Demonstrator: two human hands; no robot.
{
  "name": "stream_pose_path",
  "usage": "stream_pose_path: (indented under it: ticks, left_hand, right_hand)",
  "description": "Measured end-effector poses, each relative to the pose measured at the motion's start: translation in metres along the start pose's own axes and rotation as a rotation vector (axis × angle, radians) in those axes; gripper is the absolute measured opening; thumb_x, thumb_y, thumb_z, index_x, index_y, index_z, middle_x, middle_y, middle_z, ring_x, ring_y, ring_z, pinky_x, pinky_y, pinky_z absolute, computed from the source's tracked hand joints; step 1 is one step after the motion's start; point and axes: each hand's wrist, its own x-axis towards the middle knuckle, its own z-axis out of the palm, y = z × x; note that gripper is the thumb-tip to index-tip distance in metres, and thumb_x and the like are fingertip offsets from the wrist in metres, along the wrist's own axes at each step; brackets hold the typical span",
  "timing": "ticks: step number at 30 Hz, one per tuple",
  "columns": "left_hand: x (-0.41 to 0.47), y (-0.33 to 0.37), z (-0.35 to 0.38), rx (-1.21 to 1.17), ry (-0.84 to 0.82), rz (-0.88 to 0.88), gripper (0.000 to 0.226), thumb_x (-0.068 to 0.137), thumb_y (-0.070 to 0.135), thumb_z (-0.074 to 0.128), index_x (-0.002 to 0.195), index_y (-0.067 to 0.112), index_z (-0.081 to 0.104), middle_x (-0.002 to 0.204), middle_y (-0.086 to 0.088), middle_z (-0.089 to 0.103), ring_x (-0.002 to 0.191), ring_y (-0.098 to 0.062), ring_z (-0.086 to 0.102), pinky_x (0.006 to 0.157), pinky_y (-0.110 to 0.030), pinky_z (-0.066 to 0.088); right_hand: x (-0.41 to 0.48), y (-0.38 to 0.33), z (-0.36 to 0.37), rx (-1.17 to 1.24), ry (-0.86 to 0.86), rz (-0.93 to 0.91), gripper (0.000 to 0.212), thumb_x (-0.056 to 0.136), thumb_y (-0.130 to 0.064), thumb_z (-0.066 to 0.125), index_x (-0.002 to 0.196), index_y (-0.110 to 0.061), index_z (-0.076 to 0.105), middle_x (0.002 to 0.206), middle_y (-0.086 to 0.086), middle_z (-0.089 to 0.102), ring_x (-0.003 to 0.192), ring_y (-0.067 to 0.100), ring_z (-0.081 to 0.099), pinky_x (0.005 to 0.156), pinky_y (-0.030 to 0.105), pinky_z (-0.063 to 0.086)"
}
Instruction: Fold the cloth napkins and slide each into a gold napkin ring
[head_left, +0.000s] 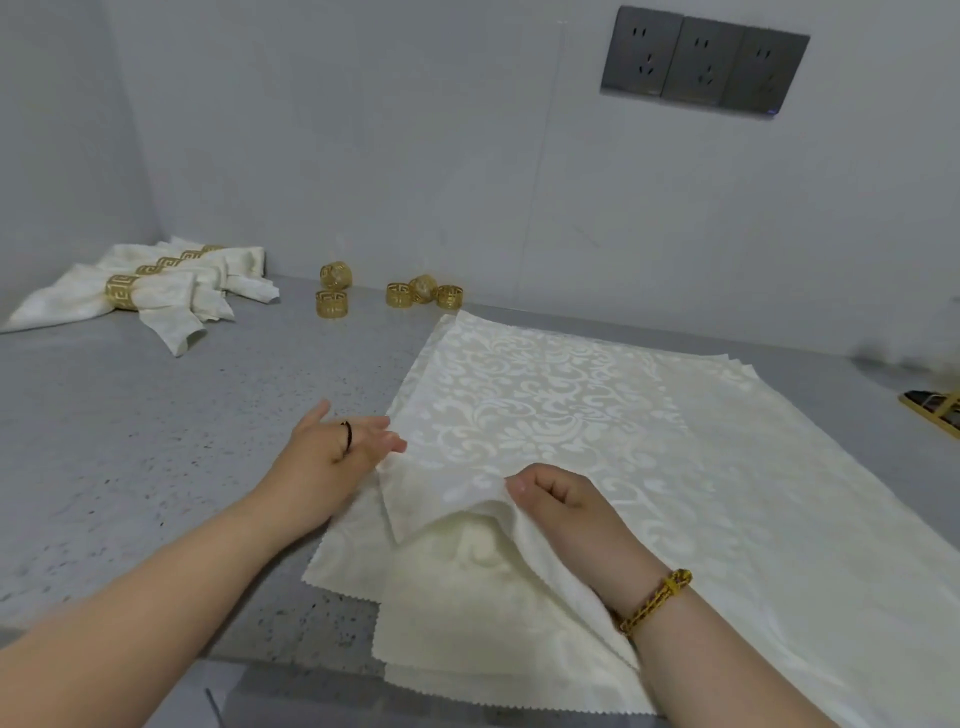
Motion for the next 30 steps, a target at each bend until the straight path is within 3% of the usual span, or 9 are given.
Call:
stream_pose_path:
  ticks: [3,6,9,11,13,19,22,26,30]
  left_hand:
    - [-0.003,0.014,0.001,0.173,0.223,0.152,0.039,0.087,0.051,0.042,0.051,0.036,0.045,0.074,0.023,0.058,0.099,0.014,0.048,0.099,0.004,-0.007]
    - [-0.01,0.028,-0.002,0.236,0.255,0.217,0.054,0.077,0.076,0.017,0.045,0.033,0.024,0.043,0.013,0.044,0.071,-0.009,0.063,0.097,-0.012,0.031]
    - [-0.016,0.048,-0.002,0.348,0.281,0.159,0.062,0.075,0.08,0.015,0.044,0.027,0.02,0.038,0.009,0.026,0.041,-0.005,0.038,0.046,-0.024,0.027]
    - [-0.021,0.063,-0.003,0.316,0.216,0.051,0.059,0.088,0.06,0.036,0.047,0.019,0.023,0.041,0.005,0.025,0.042,-0.011,0.03,0.047,-0.025,0.022]
    - [-0.024,0.07,-0.003,0.151,0.197,-0.005,0.055,0.091,0.04,0.046,0.048,0.016,0.022,0.04,0.005,0.024,0.042,-0.01,0.026,0.046,-0.024,0.02]
    - [-0.029,0.072,-0.01,-0.172,-0.148,0.041,0.035,0.077,0.04,0.063,0.047,0.025,0.053,0.043,0.01,0.046,0.043,-0.003,0.044,0.047,-0.009,0.033]
    - [-0.02,0.051,-0.012,-0.05,-0.315,-0.029,0.019,0.069,0.036,0.077,0.08,0.04,0.062,0.076,0.025,0.066,0.075,0.008,0.06,0.064,-0.003,0.04]
    - [0.012,0.008,-0.007,0.245,-0.22,-0.122,0.026,0.084,0.029,0.064,0.109,0.027,0.06,0.114,0.008,0.061,0.11,-0.012,0.055,0.079,-0.013,0.038]
    - [0.037,-0.012,-0.01,0.27,-0.117,-0.205,0.036,0.092,0.032,0.05,0.108,0.001,0.062,0.103,-0.009,0.065,0.102,-0.024,0.058,0.079,-0.025,0.039]
  right_hand:
    - [-0.01,-0.017,-0.007,0.012,-0.064,-0.029,0.018,0.086,-0.021,0.06,0.094,-0.033,0.05,0.101,-0.011,0.059,0.084,-0.002,0.056,0.075,0.005,0.041]
    - [-0.035,-0.038,-0.006,-0.359,-0.23,-0.096,0.081,0.069,-0.043,0.073,0.126,-0.053,0.017,0.124,-0.036,0.032,0.116,-0.011,0.038,0.095,0.008,0.031]
    - [-0.056,-0.047,0.004,-0.667,-0.195,-0.157,0.098,0.069,-0.051,0.071,0.141,-0.045,0.004,0.131,-0.034,0.024,0.122,-0.006,0.03,0.097,0.009,0.025]
    - [-0.066,-0.042,0.005,-0.713,-0.078,-0.297,0.054,0.081,-0.042,0.06,0.128,-0.04,0.035,0.108,-0.036,0.044,0.101,-0.001,0.045,0.077,0.005,0.03]
    - [-0.071,-0.04,-0.003,-0.586,0.029,-0.321,0.014,0.089,-0.027,0.051,0.075,-0.031,0.049,0.065,-0.024,0.051,0.065,0.003,0.045,0.058,0.014,0.031]
    - [-0.069,-0.045,-0.055,-0.15,0.052,-0.166,0.029,0.083,-0.016,0.058,0.067,0.007,0.059,0.058,-0.001,0.06,0.056,0.006,0.055,0.054,0.015,0.037]
    - [-0.051,-0.038,-0.084,-0.113,0.192,-0.06,0.046,0.091,-0.005,0.049,0.045,-0.007,0.055,0.042,0.001,0.054,0.041,0.008,0.053,0.047,0.014,0.035]
    - [-0.018,-0.025,-0.117,-0.17,0.304,0.108,0.04,0.091,-0.018,0.053,0.053,-0.014,0.04,0.05,0.001,0.038,0.052,0.018,0.037,0.052,0.025,0.025]
    - [0.004,-0.018,-0.124,-0.245,0.35,0.202,0.039,0.09,-0.02,0.053,0.059,-0.015,0.03,0.056,0.005,0.029,0.055,0.018,0.028,0.05,0.027,0.02]
